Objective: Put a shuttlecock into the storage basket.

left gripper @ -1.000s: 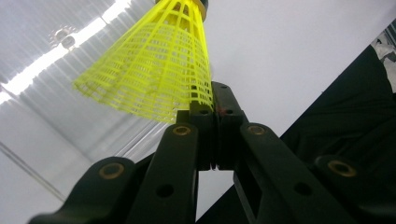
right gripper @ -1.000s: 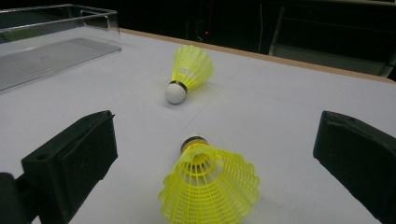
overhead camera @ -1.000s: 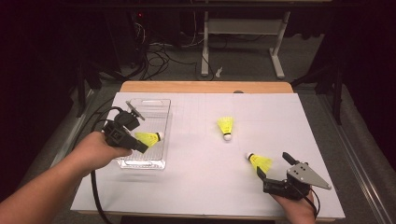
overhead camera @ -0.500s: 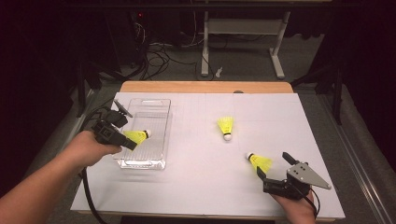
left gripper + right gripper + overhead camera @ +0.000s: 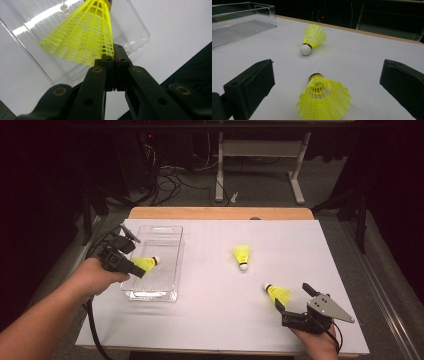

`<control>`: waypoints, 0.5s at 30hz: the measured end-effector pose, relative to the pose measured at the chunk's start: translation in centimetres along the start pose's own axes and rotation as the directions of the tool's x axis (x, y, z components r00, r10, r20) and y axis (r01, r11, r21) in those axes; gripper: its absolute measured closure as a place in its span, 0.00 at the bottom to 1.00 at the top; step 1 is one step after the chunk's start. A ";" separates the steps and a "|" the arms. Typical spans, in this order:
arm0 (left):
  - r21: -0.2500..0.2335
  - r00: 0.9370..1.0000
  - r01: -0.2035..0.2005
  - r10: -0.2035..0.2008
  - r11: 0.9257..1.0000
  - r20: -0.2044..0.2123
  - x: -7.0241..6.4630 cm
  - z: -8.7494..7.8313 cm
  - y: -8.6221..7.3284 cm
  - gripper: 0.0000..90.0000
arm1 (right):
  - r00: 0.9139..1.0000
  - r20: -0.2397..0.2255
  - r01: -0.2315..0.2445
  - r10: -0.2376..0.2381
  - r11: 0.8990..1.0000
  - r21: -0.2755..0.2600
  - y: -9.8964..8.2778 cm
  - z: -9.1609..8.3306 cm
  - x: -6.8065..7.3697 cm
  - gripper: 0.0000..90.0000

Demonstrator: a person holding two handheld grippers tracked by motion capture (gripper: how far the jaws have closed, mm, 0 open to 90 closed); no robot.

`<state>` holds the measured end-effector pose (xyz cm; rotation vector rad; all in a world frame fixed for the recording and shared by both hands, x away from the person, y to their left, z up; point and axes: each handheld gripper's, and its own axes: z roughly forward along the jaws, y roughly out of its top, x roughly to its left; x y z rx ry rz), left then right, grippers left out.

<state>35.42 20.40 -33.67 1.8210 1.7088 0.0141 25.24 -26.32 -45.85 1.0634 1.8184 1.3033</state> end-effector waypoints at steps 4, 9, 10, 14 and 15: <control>-0.008 1.000 0.002 -0.002 1.000 -0.010 -0.2 -0.1 0.7 0.98 | 1.000 -0.003 0.001 -0.001 1.000 0.001 0.0 0.0 0.1 0.00; -0.007 1.000 0.009 -0.009 1.000 -0.024 -0.3 0.4 1.3 0.98 | 1.000 -0.003 -0.001 0.001 1.000 -0.002 0.0 0.1 0.0 0.00; -0.010 1.000 0.011 -0.012 1.000 -0.025 -0.3 0.5 1.5 0.98 | 1.000 -0.002 -0.001 0.001 1.000 -0.001 0.0 0.0 0.0 0.00; -0.002 0.999 0.015 -0.016 1.000 -0.034 -0.4 1.0 1.8 0.98 | 1.000 -0.002 -0.002 0.002 1.000 -0.003 0.0 0.0 -0.1 0.00; -0.003 0.999 0.013 -0.013 1.000 -0.038 -0.4 1.1 1.9 0.98 | 1.000 -0.002 -0.002 0.002 1.000 -0.003 0.0 0.0 -0.1 0.00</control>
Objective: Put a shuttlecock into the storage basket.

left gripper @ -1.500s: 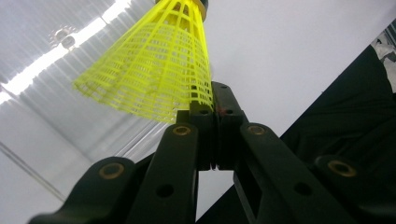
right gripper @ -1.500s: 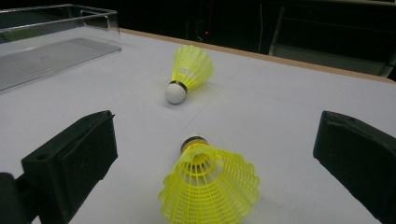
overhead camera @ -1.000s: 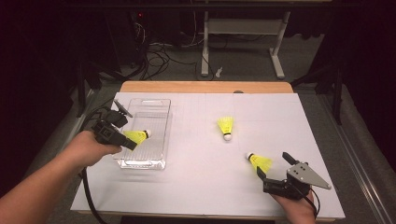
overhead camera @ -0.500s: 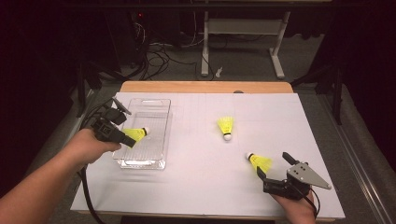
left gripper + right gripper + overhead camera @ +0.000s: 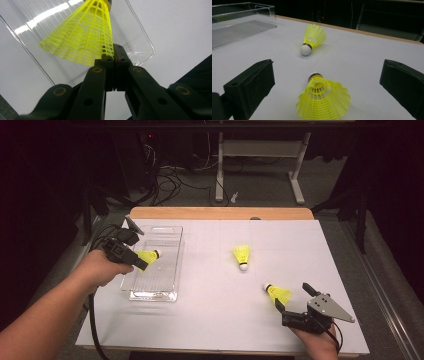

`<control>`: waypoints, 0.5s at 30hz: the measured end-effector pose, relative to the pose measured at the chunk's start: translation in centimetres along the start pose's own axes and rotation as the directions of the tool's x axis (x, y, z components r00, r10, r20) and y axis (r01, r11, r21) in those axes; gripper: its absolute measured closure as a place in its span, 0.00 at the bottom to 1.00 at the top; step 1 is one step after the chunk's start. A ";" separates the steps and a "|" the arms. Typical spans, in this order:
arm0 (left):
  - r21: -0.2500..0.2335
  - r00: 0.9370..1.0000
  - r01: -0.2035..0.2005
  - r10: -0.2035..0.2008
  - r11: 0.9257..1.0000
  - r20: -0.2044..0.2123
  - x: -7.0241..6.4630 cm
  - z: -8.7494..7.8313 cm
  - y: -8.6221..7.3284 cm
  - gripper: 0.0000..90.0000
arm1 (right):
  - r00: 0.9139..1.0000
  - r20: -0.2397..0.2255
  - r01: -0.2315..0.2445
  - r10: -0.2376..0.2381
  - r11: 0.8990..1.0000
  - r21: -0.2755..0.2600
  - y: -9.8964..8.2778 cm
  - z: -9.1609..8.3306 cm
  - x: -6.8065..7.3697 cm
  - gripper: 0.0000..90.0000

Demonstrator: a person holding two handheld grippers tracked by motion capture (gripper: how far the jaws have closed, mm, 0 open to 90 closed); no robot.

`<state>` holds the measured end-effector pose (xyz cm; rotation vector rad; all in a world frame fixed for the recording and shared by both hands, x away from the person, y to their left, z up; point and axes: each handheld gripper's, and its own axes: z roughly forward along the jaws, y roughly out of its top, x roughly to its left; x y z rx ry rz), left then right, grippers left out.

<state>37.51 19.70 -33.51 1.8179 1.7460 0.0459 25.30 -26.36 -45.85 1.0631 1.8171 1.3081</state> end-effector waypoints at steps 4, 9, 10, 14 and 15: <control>-0.001 1.000 -0.003 0.003 1.000 0.005 -0.3 0.0 0.5 0.98 | 1.000 0.000 -0.002 0.002 1.000 -0.002 0.0 0.0 0.0 0.00; -0.011 1.000 0.004 -0.004 1.000 0.000 -0.7 0.1 1.2 0.99 | 1.000 -0.001 -0.001 0.001 1.000 -0.002 0.0 -0.1 -0.1 0.00; -0.013 1.000 0.007 -0.007 1.000 -0.006 -0.8 0.3 1.2 0.98 | 1.000 -0.001 -0.001 0.001 1.000 -0.002 0.0 -0.1 -0.1 0.00; -0.011 1.000 0.015 -0.015 1.000 -0.011 -0.9 1.0 1.5 0.98 | 1.000 0.000 -0.001 0.001 1.000 -0.006 0.0 -0.1 -0.1 0.00; -0.005 1.000 0.013 -0.013 1.000 -0.013 -0.8 1.2 1.5 0.98 | 1.000 0.000 -0.001 0.001 1.000 -0.006 0.0 -0.1 -0.1 0.00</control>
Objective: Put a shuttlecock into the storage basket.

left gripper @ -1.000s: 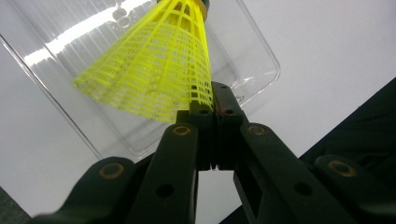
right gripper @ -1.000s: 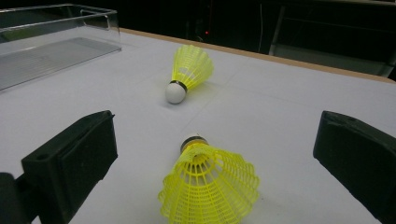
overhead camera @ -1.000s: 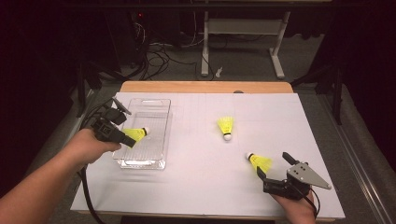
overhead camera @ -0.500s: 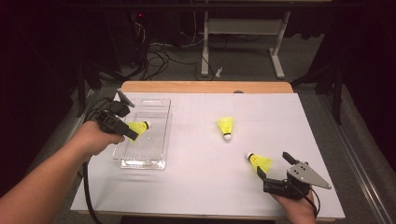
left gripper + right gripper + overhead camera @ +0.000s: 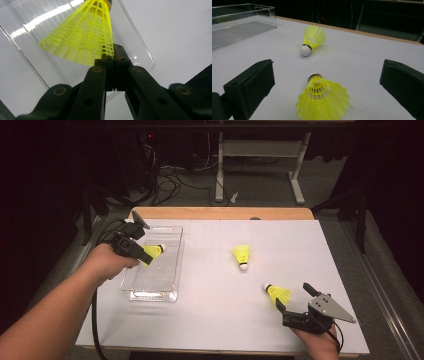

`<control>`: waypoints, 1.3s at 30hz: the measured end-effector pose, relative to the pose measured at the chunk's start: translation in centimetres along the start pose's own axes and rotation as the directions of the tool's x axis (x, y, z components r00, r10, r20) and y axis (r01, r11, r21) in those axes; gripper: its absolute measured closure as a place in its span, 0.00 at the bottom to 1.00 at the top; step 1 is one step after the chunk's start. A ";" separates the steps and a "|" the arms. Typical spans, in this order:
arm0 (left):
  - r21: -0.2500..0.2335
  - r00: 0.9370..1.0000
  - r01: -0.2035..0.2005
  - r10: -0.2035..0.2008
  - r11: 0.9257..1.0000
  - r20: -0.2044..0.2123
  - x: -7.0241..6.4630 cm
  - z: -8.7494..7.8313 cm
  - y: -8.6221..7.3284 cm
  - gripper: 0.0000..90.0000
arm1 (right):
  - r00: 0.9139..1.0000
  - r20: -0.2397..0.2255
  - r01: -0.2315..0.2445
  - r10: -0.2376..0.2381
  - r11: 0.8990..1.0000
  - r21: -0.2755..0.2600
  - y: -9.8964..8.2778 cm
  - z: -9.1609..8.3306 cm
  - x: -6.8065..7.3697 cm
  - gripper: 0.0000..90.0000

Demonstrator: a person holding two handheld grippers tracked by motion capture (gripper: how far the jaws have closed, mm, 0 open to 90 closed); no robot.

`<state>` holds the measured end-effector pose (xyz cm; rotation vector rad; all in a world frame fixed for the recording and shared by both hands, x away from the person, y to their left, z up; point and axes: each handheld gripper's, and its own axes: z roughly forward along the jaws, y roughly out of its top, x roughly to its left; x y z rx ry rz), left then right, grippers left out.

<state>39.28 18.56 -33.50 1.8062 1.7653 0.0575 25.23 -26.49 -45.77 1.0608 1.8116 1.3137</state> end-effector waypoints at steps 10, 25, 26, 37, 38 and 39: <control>0.006 1.000 0.016 -0.016 1.000 -0.010 0.0 2.0 0.1 0.98 | 1.000 -0.001 -0.001 0.001 1.000 0.001 0.0 0.0 0.0 0.00; 0.007 0.999 0.030 -0.030 1.000 -0.042 0.1 4.7 0.3 0.98 | 1.000 -0.001 -0.003 0.003 1.000 -0.001 0.0 0.0 0.0 0.00; 0.009 0.999 0.032 -0.032 0.999 -0.044 0.2 4.8 0.4 0.98 | 1.000 -0.002 -0.001 0.001 1.000 -0.001 0.0 0.0 0.0 0.00; 0.016 0.998 0.051 -0.051 0.999 -0.049 0.4 7.2 0.6 0.98 | 1.000 -0.001 -0.002 0.002 1.000 -0.001 0.0 0.0 -0.1 0.00; 0.013 0.997 0.053 -0.052 0.999 -0.050 0.4 7.4 0.7 0.98 | 1.000 -0.001 -0.002 0.002 1.000 0.000 0.0 0.0 -0.1 0.00; 0.015 0.997 0.053 -0.052 0.999 -0.053 0.4 7.6 0.7 0.98 | 1.000 -0.001 0.000 0.000 1.000 0.000 0.0 0.0 -0.1 0.00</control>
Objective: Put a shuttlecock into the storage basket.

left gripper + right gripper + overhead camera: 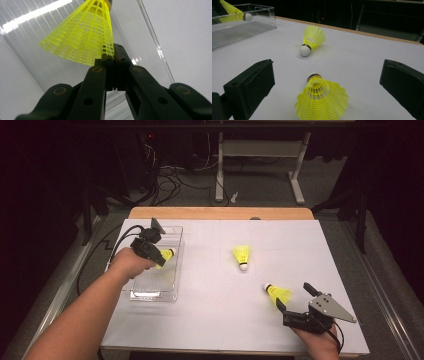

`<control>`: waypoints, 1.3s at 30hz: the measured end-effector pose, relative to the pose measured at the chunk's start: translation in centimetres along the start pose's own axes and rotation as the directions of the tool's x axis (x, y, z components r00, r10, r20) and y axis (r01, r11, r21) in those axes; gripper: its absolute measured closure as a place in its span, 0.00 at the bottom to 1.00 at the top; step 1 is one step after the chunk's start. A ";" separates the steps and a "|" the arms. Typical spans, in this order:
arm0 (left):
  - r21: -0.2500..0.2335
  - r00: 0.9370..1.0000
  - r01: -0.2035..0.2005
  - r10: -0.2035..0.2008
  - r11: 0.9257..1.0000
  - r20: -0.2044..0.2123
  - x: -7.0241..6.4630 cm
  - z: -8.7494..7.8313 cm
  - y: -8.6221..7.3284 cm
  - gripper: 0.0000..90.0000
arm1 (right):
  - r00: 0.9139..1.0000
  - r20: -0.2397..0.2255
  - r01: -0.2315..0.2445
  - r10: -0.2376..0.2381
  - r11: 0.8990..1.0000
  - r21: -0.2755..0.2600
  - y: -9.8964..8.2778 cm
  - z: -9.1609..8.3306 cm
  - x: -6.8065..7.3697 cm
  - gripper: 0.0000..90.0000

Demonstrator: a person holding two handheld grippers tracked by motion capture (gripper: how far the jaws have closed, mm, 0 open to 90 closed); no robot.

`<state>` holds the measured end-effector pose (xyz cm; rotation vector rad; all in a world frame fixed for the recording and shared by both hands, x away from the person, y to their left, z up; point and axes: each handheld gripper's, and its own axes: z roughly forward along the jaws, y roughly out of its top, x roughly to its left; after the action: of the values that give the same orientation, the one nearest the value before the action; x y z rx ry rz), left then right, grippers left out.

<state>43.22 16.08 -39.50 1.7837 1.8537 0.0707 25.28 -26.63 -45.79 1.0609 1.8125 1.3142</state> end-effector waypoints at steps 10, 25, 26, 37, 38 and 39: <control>0.005 1.000 0.008 -0.008 1.000 -0.008 -0.1 1.7 0.2 0.98 | 1.000 0.002 -0.002 0.002 1.000 0.000 0.0 0.0 0.0 0.00; -0.001 1.000 0.008 -0.008 1.000 -0.024 -0.2 3.7 0.3 0.98 | 1.000 0.001 -0.001 0.001 1.000 0.004 -0.1 0.0 -0.1 0.00; -0.002 1.000 0.009 -0.009 1.000 -0.023 -0.2 3.7 0.3 0.98 | 1.000 0.001 -0.001 0.001 1.000 0.003 -0.1 0.0 -0.1 0.00; 0.014 1.000 -0.005 0.005 1.000 -0.020 -0.4 4.6 -0.3 0.97 | 1.000 0.001 -0.001 0.001 1.000 0.005 -0.1 0.0 -0.1 0.00; 0.013 1.000 -0.005 0.005 1.000 -0.020 -0.4 4.6 -0.4 0.97 | 1.000 0.000 0.000 0.000 1.000 0.005 -0.1 0.0 -0.1 0.00; 0.011 1.000 -0.004 0.005 1.000 -0.019 -0.4 4.7 -0.4 0.97 | 1.000 0.001 -0.001 0.001 1.000 0.006 -0.1 0.0 -0.1 0.00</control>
<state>44.82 14.11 -43.44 1.8005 1.8670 0.0798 25.29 -26.68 -45.90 1.0650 1.8165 1.3099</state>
